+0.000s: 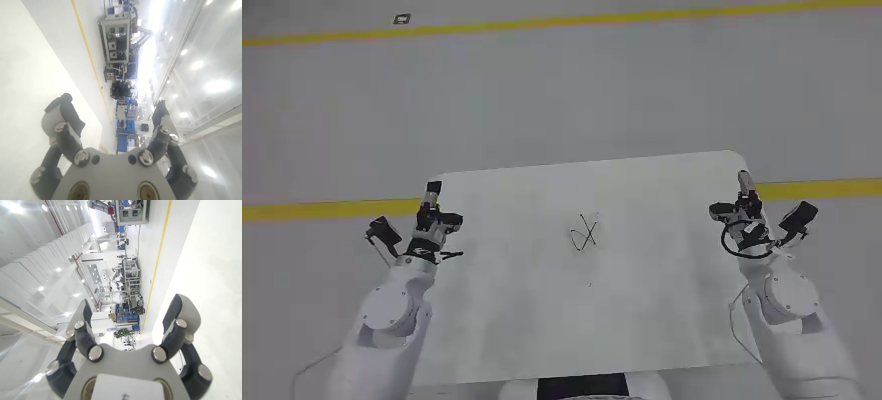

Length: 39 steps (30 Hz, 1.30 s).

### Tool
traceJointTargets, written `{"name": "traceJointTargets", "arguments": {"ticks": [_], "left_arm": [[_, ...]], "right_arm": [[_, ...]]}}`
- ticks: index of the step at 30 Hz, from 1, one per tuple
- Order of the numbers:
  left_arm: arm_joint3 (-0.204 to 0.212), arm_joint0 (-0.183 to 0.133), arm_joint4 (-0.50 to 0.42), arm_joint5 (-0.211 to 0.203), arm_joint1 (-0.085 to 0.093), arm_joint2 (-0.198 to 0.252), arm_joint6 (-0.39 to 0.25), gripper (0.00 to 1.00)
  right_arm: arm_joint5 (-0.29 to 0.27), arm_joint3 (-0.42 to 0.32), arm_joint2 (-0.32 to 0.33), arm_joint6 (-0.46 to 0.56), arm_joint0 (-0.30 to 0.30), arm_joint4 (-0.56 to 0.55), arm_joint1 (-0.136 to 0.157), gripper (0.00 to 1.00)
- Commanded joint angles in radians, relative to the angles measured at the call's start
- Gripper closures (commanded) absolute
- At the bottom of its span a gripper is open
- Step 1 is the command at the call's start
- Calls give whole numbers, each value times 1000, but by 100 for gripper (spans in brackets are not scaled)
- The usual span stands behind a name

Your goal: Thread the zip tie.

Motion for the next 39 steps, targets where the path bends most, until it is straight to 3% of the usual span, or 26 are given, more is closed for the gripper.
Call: {"name": "traceJointTargets", "arguments": {"ticks": [1,4,14,18,25,30,31,32,39], "left_arm": [[0,-5,36,21,1,15,-15,0],[17,-24,37,58,-3,46,-13,0],[20,-29,39,60,-4,50,-9,0],[12,-40,134,72,-1,80,-49,0],[12,-115,270,189,7,150,-196,0],[32,-185,297,247,6,211,-289,0],[44,-197,307,255,5,213,-275,0],[54,-203,330,253,3,215,-210,0],[54,-203,330,253,3,215,-210,0]], "right_arm": [[0,0,0,0,0,0,0,0],[0,0,0,0,0,0,0,0],[0,0,0,0,0,0,0,0],[0,0,0,0,0,0,0,0],[0,0,0,0,0,0,0,0],[0,0,0,0,0,0,0,0],[0,0,0,0,0,0,0,0],[0,0,0,0,0,0,0,0],[0,0,0,0,0,0,0,0]]}}
